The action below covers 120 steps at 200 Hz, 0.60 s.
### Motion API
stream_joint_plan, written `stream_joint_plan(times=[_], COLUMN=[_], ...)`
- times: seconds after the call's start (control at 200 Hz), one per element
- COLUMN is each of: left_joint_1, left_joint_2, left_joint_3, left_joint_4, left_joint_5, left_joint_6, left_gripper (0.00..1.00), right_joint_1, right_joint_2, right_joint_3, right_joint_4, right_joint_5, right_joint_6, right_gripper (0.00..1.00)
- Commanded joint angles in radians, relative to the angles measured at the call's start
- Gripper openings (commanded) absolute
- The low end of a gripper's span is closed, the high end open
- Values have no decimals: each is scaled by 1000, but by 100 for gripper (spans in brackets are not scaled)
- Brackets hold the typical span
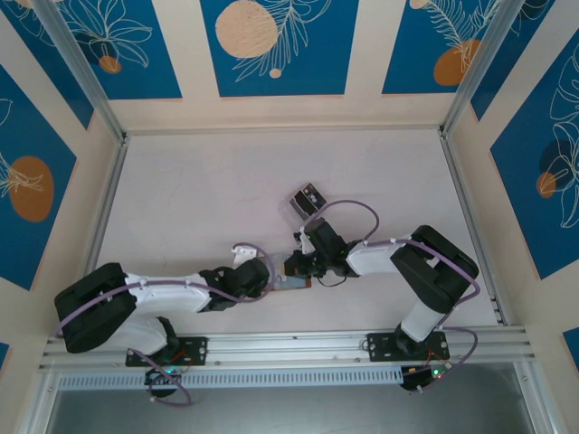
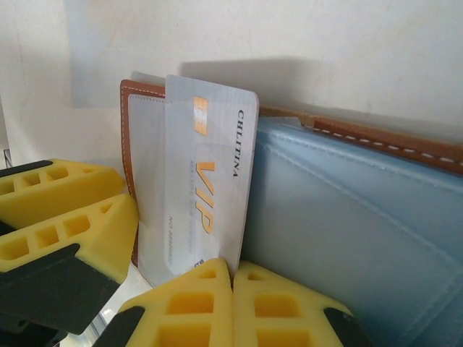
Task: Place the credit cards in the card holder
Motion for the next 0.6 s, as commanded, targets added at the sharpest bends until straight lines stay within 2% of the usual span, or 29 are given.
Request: stream_joint_plan(times=[0.0, 0.595], left_joint_1=[-8, -13], left_joint_2=[-1, 20], left_joint_3=[-21, -15], left_joint_4=[-70, -59], left_joint_5=[7, 7], left_joint_6=[-10, -14], left_gripper=[28, 28], right_joint_1=[15, 17], right_joint_2=[42, 39], right_joint_3=[-38, -40], right_joint_4=[-161, -203], right_joint_5=[-13, -36], right_joint_6=[-35, -46], right_gripper=[0, 0])
